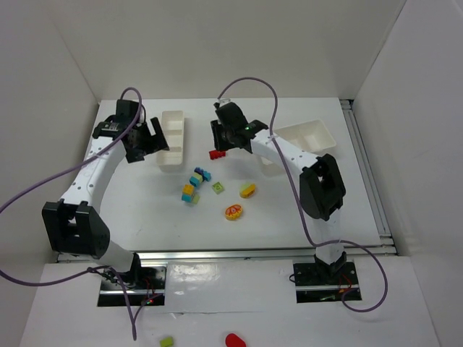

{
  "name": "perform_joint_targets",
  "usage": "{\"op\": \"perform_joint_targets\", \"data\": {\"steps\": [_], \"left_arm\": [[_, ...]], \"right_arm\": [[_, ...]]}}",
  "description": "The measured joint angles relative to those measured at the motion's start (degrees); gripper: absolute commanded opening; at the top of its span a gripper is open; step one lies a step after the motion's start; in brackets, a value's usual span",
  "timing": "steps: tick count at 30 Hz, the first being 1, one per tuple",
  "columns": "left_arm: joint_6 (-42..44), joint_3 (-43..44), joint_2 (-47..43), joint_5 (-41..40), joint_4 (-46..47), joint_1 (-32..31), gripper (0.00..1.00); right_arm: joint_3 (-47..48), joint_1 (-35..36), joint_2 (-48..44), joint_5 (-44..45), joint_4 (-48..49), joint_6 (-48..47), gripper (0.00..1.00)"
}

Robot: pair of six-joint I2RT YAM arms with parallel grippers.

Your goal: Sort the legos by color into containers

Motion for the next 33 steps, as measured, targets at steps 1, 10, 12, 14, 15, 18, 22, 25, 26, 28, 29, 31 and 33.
{"op": "perform_joint_targets", "data": {"steps": [1, 10, 12, 14, 15, 18, 22, 25, 26, 28, 29, 31, 33], "left_arm": [[-1.05, 0.09, 0.00, -0.83, -0.44, 0.24, 1.00], [-6.51, 0.02, -2.43, -3.28, -1.81, 5.25, 1.00], [-7.56, -0.72, -4.20, -3.19, -1.79, 5.86, 1.00], [-8.11, -1.66, -6.03, -3.10, -1.79, 6.32, 1.00], [-8.52, -2.08, -6.82, -3.06, -1.79, 6.49, 1.00], [-9.16, -2.64, -7.72, -2.60, -1.73, 6.71, 1.00], [-9.22, -3.52, -7.76, -1.70, -1.55, 6.71, 1.00], [-9.18, -3.98, -7.76, -1.18, -1.68, 6.71, 1.00], [-9.20, -3.98, -7.76, -1.03, -1.68, 6.71, 1.00], [-9.18, -3.98, -7.76, -0.68, -1.64, 6.71, 1.00], [-9.14, -3.98, -7.76, -0.48, -1.64, 6.71, 1.00], [-9.07, -3.98, -7.76, -0.09, -1.62, 6.71, 1.00], [-9.03, -3.98, -7.76, -0.11, -1.62, 6.71, 1.00]], "right_arm": [[1.64, 0.09, 0.33, -1.16, 0.11, 0.00, 0.35], [16.61, 3.93, 11.06, -8.52, 3.28, 0.48, 0.36], [18.23, 4.61, 13.51, -10.56, 4.68, 0.68, 0.37], [19.98, 5.44, 15.98, -12.07, 5.40, 0.72, 0.37], [21.16, 5.66, 17.42, -12.66, 5.84, 0.70, 0.37], [24.11, 5.90, 21.00, -14.32, 7.61, 0.94, 0.37], [28.24, 6.25, 24.90, -16.20, 8.96, 1.16, 0.39], [31.15, 6.25, 27.21, -17.25, 9.40, 1.38, 0.42], [32.30, 6.25, 27.98, -17.75, 9.44, 1.57, 0.53], [34.47, 6.32, 29.42, -18.75, 9.53, 2.12, 0.81], [35.01, 6.36, 29.70, -18.86, 9.60, 2.71, 0.84], [35.15, 6.43, 29.86, -19.37, 9.62, 2.95, 0.88], [35.12, 6.54, 29.86, -19.56, 9.81, 3.04, 0.88]]}}
